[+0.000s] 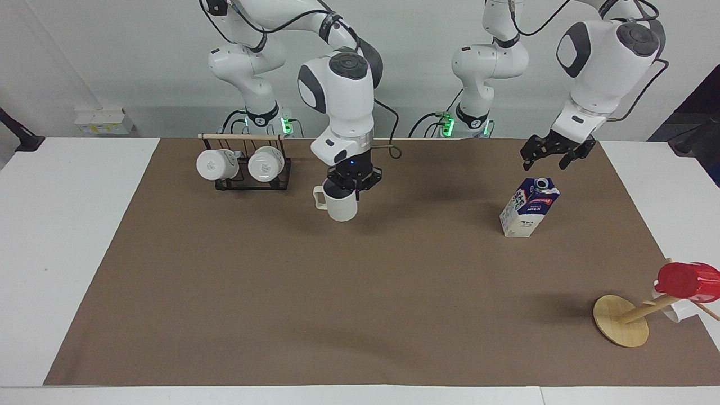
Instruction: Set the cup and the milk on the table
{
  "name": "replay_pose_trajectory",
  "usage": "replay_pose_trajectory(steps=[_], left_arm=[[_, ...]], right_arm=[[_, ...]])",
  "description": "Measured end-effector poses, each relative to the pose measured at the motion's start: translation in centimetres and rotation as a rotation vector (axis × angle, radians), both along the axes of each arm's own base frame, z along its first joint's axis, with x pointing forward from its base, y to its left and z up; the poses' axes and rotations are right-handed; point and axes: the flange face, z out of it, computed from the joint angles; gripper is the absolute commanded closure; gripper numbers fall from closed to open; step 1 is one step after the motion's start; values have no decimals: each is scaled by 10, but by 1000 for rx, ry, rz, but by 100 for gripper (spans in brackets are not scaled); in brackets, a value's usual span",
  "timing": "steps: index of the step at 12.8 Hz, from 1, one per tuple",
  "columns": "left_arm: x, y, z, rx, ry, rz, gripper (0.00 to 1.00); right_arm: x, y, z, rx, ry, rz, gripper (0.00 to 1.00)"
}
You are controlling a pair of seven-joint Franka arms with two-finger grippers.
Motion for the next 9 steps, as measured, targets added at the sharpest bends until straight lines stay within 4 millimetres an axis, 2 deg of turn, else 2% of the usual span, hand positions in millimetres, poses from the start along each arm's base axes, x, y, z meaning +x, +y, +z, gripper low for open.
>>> replay_pose_trajectory(steps=[2,5,7,9], left_arm=[[0,1,-18,-1,-17,-1,0],[-2,2,-46,-1,-46,0,0],[-4,3,-57,-1,-54,-2,0],[-3,6,-56,-1,-67,-10,0]], right_arm=[[-7,31,-19,-12,7,-11,100],[-13,59,-45,-15,11,-20,100],[-16,71,-56,-3,3,-32,100],[-17,76,-68,-15,-2,-27,100]])
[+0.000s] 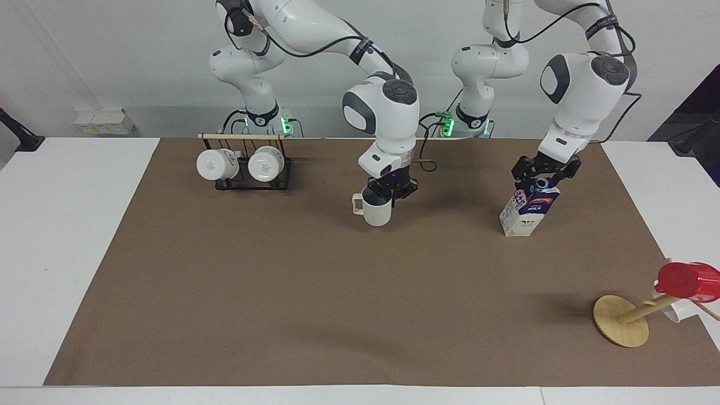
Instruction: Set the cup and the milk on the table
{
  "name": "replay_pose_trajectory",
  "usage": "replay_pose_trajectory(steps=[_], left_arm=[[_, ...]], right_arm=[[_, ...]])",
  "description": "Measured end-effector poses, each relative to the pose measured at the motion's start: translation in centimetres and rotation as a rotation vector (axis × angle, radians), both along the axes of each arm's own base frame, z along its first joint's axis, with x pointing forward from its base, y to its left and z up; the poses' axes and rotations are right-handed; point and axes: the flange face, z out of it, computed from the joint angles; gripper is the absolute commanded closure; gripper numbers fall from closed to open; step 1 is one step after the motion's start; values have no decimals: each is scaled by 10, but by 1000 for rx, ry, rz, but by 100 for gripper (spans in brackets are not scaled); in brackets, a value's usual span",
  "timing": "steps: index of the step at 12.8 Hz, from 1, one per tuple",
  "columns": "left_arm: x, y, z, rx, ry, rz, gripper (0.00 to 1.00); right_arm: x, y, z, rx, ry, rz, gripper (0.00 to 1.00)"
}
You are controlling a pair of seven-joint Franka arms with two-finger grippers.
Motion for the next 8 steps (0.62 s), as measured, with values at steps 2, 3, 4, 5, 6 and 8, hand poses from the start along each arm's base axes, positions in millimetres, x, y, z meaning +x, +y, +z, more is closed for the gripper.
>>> replay_pose_trajectory(steps=[2,3,4,5,6,8], left_arm=[[1,7,1,1,-11,-4,8],[2,10,1,1,-20,-4,10],[4,10,1,1,-31,-3,14],[6,10,-1,1,-39,-4,21],[7,10,-2,1,-41,-4,29],[8,10,-4,2,-42,-7,42]], right_arm=[[0,1,-13,-5,1,5,100],[-2,3,-20,-14,1,13,100],[-5,6,-27,-29,-2,20,100],[-6,8,-33,-39,-5,20,100],[-6,8,-37,-39,-4,19,91],[-5,6,-41,-43,-1,16,38]])
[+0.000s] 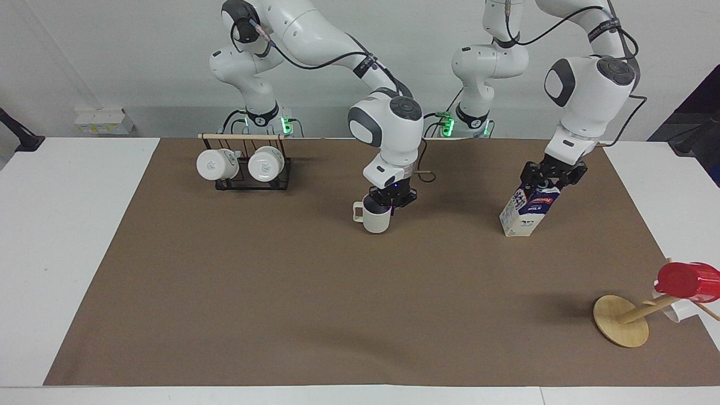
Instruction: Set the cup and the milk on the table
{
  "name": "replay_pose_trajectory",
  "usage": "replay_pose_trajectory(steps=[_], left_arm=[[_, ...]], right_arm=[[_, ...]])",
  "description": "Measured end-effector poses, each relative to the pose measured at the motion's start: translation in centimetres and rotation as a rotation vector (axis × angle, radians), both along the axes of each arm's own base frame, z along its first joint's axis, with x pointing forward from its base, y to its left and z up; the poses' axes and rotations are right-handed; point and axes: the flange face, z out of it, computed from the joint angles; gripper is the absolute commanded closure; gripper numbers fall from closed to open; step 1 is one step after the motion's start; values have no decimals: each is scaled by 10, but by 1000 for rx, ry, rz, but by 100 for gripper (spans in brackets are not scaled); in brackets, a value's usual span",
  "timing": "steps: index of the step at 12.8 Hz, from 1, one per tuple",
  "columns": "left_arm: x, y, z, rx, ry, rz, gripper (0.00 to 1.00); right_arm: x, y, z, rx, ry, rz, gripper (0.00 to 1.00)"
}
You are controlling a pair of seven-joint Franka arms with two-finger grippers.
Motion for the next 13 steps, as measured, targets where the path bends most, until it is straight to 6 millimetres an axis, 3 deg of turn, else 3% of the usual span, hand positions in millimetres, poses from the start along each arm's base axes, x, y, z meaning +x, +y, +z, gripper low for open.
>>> replay_pose_trajectory(steps=[1,2,5,6,8,10,13], left_arm=[[0,0,0,0,-1,-1,47],[0,0,0,0,-1,-3,52],[0,0,0,0,-3,-4,55],[0,0,0,0,-3,-3,60],[0,0,0,0,-3,-3,61],[1,0,2,0,-6,-1,61],[8,-8,17,-4,-19,29,61]], right_arm=[[0,0,0,0,-1,0,14],[1,1,3,4,-5,0,0],[5,3,19,10,-17,-3,0],[7,2,28,19,-29,-7,0],[18,-12,64,41,-70,-39,0],[36,-60,118,56,-85,-131,0],[58,-163,191,66,-89,-261,0]])
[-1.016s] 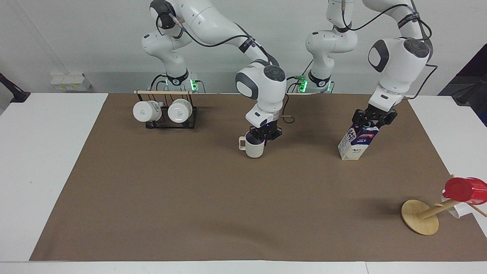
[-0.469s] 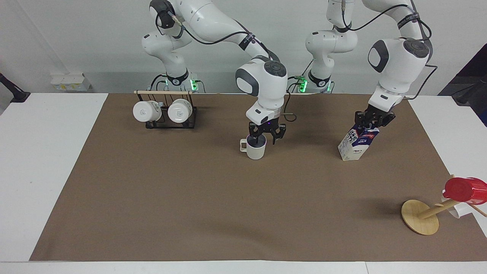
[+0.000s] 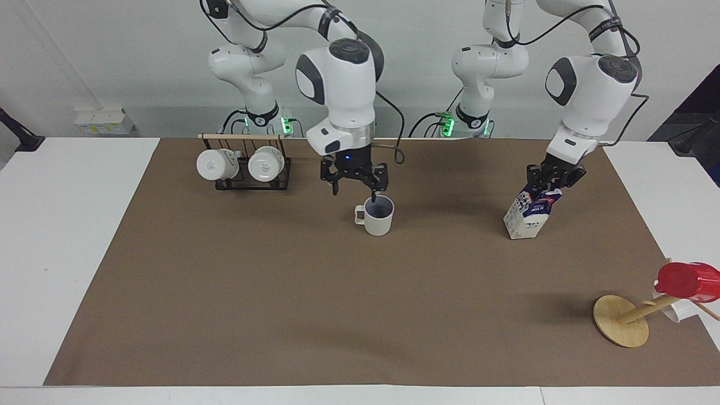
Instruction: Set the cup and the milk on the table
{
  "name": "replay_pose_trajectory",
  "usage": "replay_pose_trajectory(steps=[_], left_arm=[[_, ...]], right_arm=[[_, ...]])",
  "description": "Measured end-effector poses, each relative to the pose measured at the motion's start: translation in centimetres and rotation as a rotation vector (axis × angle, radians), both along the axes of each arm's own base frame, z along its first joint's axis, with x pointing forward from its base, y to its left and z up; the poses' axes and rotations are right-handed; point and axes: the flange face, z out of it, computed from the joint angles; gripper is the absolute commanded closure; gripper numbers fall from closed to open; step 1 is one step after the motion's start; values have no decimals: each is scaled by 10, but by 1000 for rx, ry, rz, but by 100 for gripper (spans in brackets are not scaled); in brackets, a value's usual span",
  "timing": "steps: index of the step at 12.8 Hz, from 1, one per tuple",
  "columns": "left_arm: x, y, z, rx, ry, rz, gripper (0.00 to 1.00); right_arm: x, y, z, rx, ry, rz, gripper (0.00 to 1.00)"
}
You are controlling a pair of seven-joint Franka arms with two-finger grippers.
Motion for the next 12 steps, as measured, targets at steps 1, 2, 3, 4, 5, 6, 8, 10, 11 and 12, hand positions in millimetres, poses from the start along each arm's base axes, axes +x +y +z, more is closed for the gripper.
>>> replay_pose_trajectory(steps=[1,2,3,4,5,6,8,10,11,12], left_arm=[[3,-14,6,-5,-4,18,61],[4,-36,9,-12,-5,35,61],[3,-65,11,-21,-7,50,61],[-3,-101,12,-32,-6,63,61],[-9,-130,12,-40,-3,72,61],[-17,-156,12,-47,-1,77,61],[-32,-197,12,-56,5,78,61],[-42,-222,8,-60,13,77,61],[-44,-228,5,-59,17,77,61],[-44,-233,1,-60,19,77,61]], right_arm=[[5,-35,18,-5,-5,-30,0],[10,-70,33,-4,-7,-62,0],[14,-107,44,2,0,-78,0],[17,-146,55,8,4,-67,0],[19,-178,61,3,7,-50,0],[17,-206,66,-9,20,-35,0],[7,-244,73,-32,69,10,0],[-5,-258,80,-46,114,56,0],[-12,-257,83,-49,138,75,0],[-17,-253,86,-43,150,90,0]])
